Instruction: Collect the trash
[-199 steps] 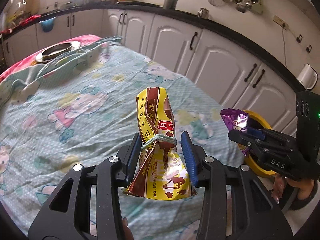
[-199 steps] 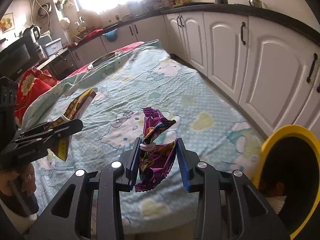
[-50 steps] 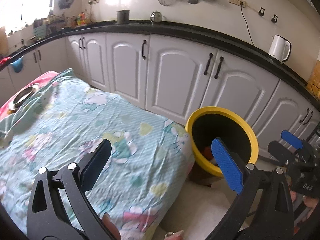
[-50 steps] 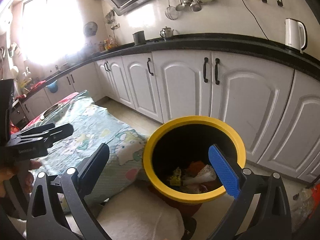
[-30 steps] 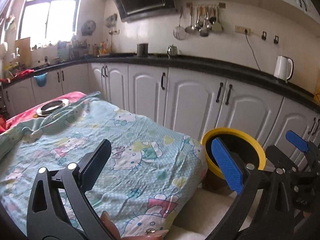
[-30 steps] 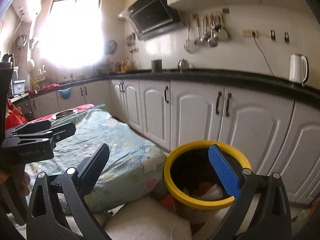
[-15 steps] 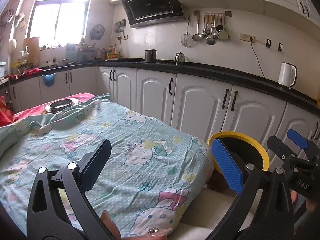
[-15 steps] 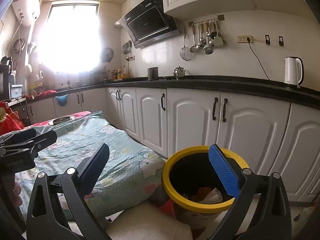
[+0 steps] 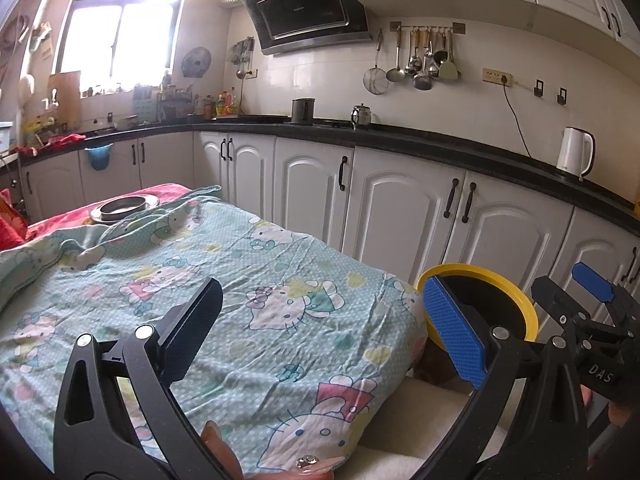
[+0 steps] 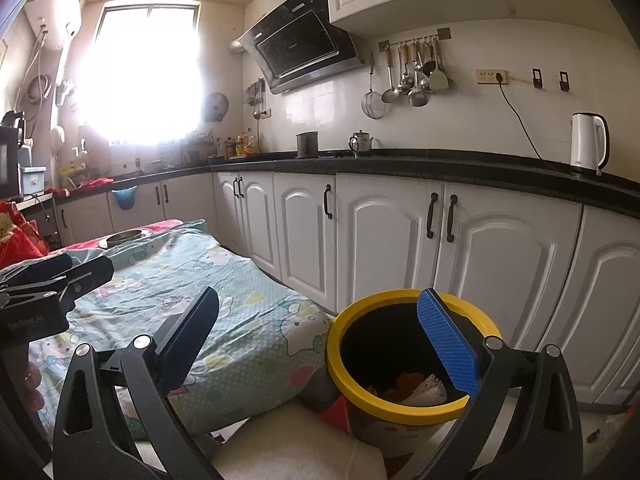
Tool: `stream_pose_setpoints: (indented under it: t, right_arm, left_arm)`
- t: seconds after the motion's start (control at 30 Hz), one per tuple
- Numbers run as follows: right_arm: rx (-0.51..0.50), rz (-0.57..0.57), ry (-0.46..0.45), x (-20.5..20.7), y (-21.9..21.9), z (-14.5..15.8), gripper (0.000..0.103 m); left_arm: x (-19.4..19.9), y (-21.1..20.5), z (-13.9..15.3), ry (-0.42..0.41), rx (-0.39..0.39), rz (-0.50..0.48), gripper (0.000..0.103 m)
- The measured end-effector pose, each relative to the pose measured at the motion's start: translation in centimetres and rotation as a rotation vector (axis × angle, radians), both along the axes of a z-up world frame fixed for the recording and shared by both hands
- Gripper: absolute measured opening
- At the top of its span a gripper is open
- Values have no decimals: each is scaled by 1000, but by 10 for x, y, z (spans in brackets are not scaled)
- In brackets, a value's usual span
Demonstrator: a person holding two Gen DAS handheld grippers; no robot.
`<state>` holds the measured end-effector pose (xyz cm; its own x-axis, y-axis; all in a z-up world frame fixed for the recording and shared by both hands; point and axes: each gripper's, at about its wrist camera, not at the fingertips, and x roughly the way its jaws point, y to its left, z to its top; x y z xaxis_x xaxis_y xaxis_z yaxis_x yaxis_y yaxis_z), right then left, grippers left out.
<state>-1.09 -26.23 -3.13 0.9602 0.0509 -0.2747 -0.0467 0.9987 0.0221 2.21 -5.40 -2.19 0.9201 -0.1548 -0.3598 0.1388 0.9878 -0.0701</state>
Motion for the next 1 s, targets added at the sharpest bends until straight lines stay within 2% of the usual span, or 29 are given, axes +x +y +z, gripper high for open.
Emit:
stream_pose_setpoints:
  t: [1.0]
  right_arm:
    - [4,-6,7,0,-1,-1,97]
  left_arm:
    - [-1,1,1,-4,2,-5,92]
